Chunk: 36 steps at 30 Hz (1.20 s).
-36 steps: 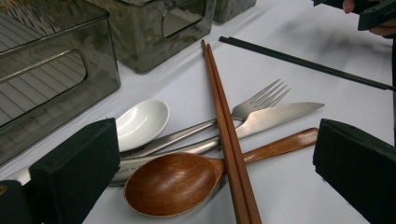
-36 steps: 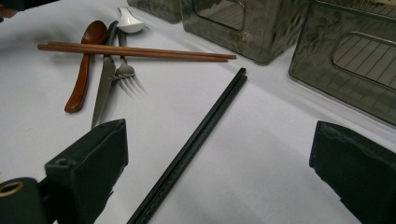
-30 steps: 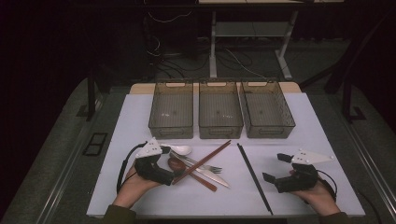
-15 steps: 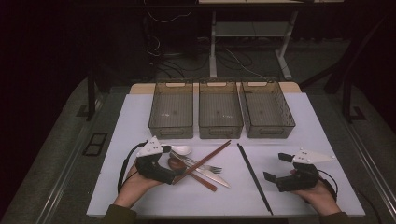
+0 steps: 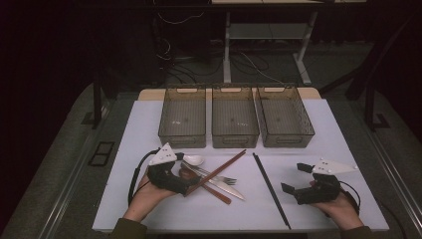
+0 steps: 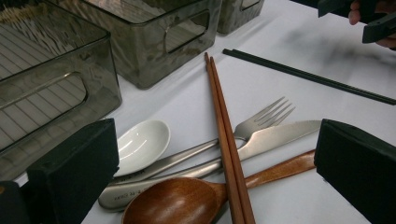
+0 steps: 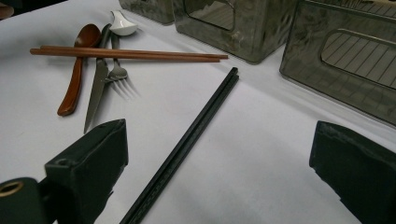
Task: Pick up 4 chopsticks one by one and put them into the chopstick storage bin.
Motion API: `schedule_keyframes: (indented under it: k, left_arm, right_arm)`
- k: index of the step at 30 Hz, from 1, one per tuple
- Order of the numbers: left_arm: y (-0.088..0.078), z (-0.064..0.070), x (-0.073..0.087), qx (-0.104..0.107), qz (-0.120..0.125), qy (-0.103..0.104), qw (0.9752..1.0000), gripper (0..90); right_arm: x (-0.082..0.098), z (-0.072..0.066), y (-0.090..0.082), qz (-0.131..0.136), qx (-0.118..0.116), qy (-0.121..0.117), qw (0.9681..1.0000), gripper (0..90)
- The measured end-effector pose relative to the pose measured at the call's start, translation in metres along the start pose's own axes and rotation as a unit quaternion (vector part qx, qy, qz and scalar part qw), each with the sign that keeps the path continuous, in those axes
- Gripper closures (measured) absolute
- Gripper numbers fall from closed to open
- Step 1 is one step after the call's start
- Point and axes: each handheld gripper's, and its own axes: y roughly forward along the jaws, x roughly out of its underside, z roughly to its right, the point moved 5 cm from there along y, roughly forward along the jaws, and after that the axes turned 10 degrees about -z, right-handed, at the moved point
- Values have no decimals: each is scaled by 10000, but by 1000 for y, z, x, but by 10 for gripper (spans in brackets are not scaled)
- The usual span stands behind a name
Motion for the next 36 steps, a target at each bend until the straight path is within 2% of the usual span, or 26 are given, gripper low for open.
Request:
schedule_keyframes:
  k: [36]
  left_arm:
    - [22,2,-25,38,7,102,9999,0]
  right_arm:
    - [2,2,2,-29,38,45,10000,40]
